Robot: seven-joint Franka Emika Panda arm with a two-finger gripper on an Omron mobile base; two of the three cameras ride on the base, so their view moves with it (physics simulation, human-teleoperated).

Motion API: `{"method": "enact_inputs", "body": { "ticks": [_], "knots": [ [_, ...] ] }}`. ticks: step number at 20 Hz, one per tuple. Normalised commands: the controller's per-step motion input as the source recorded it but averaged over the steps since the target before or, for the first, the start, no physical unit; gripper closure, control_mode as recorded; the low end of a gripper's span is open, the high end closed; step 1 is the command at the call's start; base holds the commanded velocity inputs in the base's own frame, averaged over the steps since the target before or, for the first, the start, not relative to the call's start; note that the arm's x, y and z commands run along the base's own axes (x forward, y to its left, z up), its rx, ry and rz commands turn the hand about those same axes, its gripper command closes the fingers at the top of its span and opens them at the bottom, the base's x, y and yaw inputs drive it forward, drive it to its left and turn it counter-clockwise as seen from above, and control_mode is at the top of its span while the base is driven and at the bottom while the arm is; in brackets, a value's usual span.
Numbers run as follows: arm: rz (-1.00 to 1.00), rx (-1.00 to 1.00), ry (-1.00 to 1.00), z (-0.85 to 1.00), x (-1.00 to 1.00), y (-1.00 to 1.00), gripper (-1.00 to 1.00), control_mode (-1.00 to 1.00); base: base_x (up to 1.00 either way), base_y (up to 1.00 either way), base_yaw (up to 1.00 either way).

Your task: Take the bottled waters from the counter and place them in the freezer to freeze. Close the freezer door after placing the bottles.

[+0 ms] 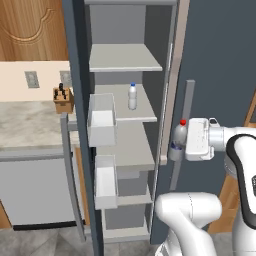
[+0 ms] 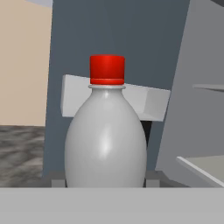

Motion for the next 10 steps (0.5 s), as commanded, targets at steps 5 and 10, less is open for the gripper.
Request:
{"method": "enact_inputs", "body": {
  "ticks": [5,10],
  "knots": [
    [0.00,0.00,0.00,0.00,0.00,0.00,1.00,1.00,0.27,0.36,0.00],
    [0.00,0.00,0.00,0.00,0.00,0.00,1.00,1.00,0.20,0.17,0.00]
  ]
}}
